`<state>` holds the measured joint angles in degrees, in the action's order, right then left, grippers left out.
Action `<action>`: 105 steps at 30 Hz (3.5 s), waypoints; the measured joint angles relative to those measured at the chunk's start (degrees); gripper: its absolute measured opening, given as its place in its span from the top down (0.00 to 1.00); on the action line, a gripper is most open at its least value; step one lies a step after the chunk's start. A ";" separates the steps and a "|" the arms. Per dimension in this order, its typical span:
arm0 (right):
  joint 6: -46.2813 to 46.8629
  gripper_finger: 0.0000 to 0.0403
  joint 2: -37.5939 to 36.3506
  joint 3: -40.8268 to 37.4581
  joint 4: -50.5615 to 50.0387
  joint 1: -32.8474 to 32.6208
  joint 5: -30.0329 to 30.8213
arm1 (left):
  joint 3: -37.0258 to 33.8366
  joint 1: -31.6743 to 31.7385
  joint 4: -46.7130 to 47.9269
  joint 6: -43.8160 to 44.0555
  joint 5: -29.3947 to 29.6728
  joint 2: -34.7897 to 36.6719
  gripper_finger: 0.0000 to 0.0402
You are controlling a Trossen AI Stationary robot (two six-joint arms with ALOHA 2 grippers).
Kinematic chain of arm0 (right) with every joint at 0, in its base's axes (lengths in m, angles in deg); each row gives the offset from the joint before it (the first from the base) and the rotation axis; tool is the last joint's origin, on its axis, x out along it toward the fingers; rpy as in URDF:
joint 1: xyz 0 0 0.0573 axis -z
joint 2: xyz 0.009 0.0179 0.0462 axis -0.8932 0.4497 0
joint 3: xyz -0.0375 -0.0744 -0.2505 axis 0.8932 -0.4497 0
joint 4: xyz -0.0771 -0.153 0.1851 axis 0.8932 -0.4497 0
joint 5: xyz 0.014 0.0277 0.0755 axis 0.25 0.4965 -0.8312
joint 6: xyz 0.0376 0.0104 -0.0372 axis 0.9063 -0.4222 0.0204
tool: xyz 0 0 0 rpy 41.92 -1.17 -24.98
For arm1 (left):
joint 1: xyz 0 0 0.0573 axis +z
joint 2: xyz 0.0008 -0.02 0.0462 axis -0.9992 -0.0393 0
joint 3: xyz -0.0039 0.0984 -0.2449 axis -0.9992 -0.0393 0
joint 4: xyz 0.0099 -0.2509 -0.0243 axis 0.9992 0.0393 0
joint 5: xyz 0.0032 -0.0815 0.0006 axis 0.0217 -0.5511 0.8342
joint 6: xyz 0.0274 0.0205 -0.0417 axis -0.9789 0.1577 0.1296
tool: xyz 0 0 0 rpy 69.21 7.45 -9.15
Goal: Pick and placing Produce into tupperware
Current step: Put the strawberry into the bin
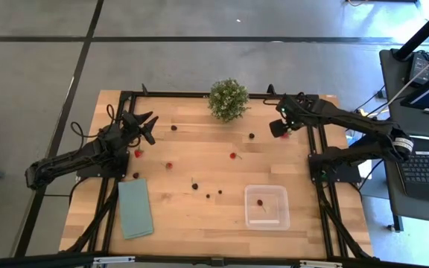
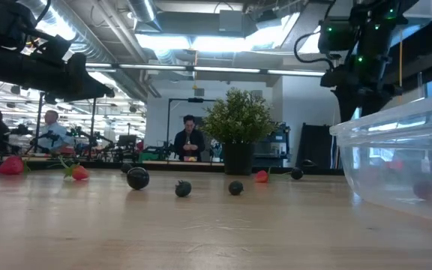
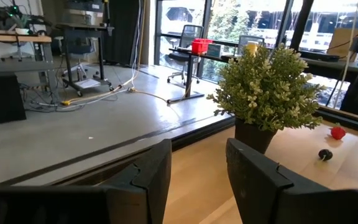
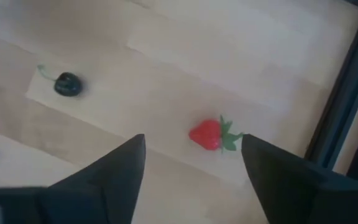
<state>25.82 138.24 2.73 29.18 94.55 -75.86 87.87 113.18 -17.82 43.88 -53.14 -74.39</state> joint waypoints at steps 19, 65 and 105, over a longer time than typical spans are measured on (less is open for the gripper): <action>4.31 0.23 3.65 -0.07 -0.26 1.37 0.96 | 0.00 0.00 0.00 0.15 0.00 0.00 0.64; -0.76 0.23 12.52 -12.09 17.53 7.66 -6.61 | 0.01 0.00 0.01 -0.04 0.02 0.00 0.64; -2.77 0.37 18.58 -11.85 18.05 7.44 -9.34 | 0.00 0.01 0.01 -0.07 0.02 0.01 0.64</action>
<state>23.06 156.81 -9.12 47.23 101.99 -85.20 87.87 113.19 -17.80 43.82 -53.12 -74.37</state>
